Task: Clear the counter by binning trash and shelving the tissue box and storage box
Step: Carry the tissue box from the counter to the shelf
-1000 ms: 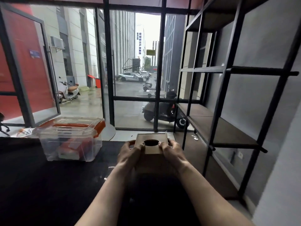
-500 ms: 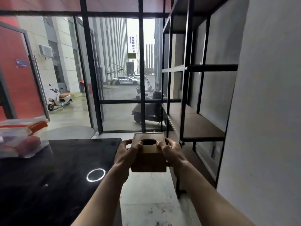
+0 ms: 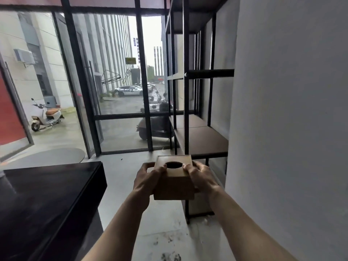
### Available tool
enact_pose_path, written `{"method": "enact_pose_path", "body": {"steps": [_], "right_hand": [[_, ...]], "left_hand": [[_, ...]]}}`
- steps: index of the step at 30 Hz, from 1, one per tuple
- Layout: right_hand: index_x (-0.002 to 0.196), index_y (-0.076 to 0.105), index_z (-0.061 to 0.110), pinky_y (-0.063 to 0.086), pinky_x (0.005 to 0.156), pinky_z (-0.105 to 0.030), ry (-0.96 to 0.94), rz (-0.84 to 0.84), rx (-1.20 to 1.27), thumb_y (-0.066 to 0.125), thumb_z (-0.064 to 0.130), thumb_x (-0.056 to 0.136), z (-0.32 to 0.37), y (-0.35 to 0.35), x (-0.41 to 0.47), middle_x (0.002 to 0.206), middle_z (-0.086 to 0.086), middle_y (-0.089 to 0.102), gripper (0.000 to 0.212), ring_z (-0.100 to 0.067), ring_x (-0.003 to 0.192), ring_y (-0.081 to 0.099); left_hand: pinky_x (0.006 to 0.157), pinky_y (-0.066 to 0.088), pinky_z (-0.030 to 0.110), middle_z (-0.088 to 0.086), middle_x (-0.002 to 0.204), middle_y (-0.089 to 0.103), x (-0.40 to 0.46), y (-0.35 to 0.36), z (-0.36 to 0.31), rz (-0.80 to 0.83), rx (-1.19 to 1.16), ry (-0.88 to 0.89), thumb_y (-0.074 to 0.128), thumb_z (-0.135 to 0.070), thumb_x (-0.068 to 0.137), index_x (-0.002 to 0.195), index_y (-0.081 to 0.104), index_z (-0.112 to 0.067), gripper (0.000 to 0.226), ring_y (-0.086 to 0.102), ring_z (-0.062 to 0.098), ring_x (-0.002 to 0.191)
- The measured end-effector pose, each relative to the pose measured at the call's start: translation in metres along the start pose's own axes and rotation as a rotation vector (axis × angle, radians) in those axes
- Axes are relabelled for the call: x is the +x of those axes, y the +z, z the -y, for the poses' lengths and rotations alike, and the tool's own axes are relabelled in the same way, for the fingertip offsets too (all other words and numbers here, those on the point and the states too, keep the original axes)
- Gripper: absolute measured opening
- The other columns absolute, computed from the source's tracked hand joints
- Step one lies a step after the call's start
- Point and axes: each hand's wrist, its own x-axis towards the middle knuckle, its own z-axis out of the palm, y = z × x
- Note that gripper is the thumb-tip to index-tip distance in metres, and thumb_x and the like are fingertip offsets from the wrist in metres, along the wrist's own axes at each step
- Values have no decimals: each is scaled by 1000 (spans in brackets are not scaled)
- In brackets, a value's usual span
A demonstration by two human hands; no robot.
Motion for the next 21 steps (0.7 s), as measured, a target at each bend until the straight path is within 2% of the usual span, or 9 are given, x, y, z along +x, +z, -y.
{"method": "enact_pose_path", "body": {"steps": [3,7,9,12,14,16,21], "right_hand": [[152,46,18,52,52,-19,8,7,8,58,38,99,-7,-11,13,97,4,61,57,-12,83,65],[154,45,18,61,71,-32,20,9,5,60,38,98,-12,-15,39,123,-12,65,61,-23,96,68],[153,45,18,61,71,-34,23,11,11,61,38,97,-14,-14,58,129,-15,63,62,-24,98,68],[151,48,18,63,79,-39,19,18,22,62,40,96,-19,-9,93,131,-15,64,60,-27,104,68],[150,48,19,61,59,-27,27,43,46,62,39,97,-23,-5,122,128,-14,64,59,-22,96,68],[150,48,18,51,43,-16,27,58,55,62,38,98,-26,-2,157,127,-13,63,58,-17,89,66],[150,49,21,49,42,-14,43,78,47,62,38,98,-27,14,263,115,-6,66,56,-15,87,66]], "left_hand": [[70,57,38,15,119,65,10,13,2,12,-11,-2,73,-37,84,128,57,-26,48,65,25,97],[67,55,37,15,120,64,31,25,5,10,-19,3,73,-38,85,130,56,-26,50,64,25,96],[69,56,38,15,121,64,46,30,6,2,-21,0,73,-38,85,131,55,-25,50,64,26,97],[74,58,40,16,121,63,78,35,9,-14,-24,7,73,-38,86,129,55,-25,48,64,27,98],[75,57,40,17,120,63,105,40,11,-21,-23,9,72,-37,86,127,55,-26,45,64,28,99],[75,57,40,17,119,64,137,46,14,-22,-27,5,72,-37,87,126,55,-25,45,64,30,100],[80,59,42,17,119,64,243,58,17,-40,-55,-3,72,-37,87,126,55,-26,44,65,31,102]]}}
